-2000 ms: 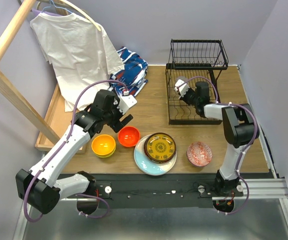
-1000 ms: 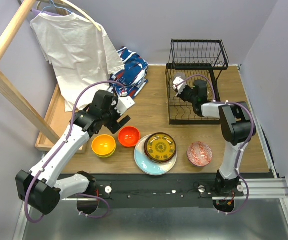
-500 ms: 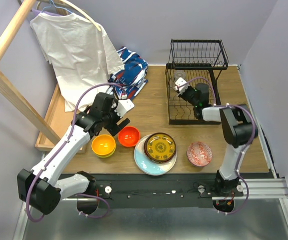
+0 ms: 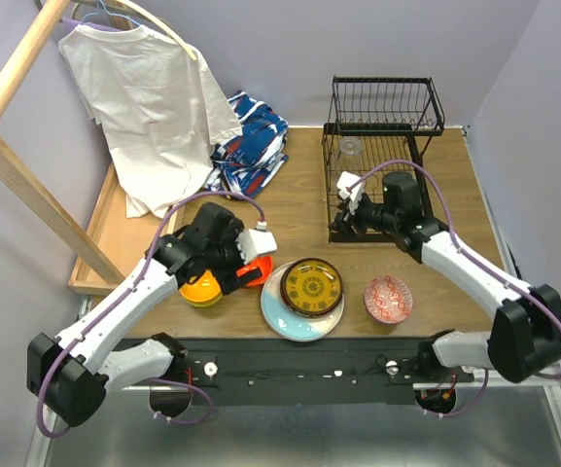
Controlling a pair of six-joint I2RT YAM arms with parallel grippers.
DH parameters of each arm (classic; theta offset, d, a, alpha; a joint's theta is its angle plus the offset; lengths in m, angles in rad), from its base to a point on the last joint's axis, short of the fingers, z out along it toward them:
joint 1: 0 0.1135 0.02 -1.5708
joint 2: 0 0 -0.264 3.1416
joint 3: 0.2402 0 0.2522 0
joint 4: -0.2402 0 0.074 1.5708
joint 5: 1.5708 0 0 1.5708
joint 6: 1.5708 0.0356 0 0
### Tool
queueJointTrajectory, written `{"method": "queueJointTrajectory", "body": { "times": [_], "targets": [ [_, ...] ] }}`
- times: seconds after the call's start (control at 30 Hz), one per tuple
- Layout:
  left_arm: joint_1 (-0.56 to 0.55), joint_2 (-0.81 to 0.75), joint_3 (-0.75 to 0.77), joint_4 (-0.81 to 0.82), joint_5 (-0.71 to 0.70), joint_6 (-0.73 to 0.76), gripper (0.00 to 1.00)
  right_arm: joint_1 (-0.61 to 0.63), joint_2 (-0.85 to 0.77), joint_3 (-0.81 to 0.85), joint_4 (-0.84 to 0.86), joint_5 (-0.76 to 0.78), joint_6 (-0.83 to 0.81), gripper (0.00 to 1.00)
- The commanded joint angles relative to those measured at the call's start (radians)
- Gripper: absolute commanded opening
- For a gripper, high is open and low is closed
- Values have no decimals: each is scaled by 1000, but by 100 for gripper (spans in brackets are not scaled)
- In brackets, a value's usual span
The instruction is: Load the mixed dishes into the dish rack
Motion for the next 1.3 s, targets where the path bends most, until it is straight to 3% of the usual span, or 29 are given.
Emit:
{"method": "queueJointTrajectory", "body": {
  "times": [0.0, 0.13, 0.3, 0.4, 0.53, 1.27],
  "targets": [
    [-99, 6, -29, -50, 3, 15, 93, 23, -96, 41, -299, 103, 181, 68],
    [-102, 44, -5, 5, -23, -128, 86, 21, -71, 190, -561, 332, 319, 74],
    [-103, 112, -3, 89, -33, -205, 77, -17, -202, 178, -604, 553, 422, 85],
    [-115, 204, 52, 45, -10, -246, 69, -103, -222, 208, -709, 498, 512, 85],
    [-126, 298, 116, 37, -22, -306, 68, -192, -232, 221, -753, 513, 512, 85],
    [-129, 518, 210, 49, -34, -386, 64, -229, -335, 137, -712, 570, 460, 86]
  ]
}}
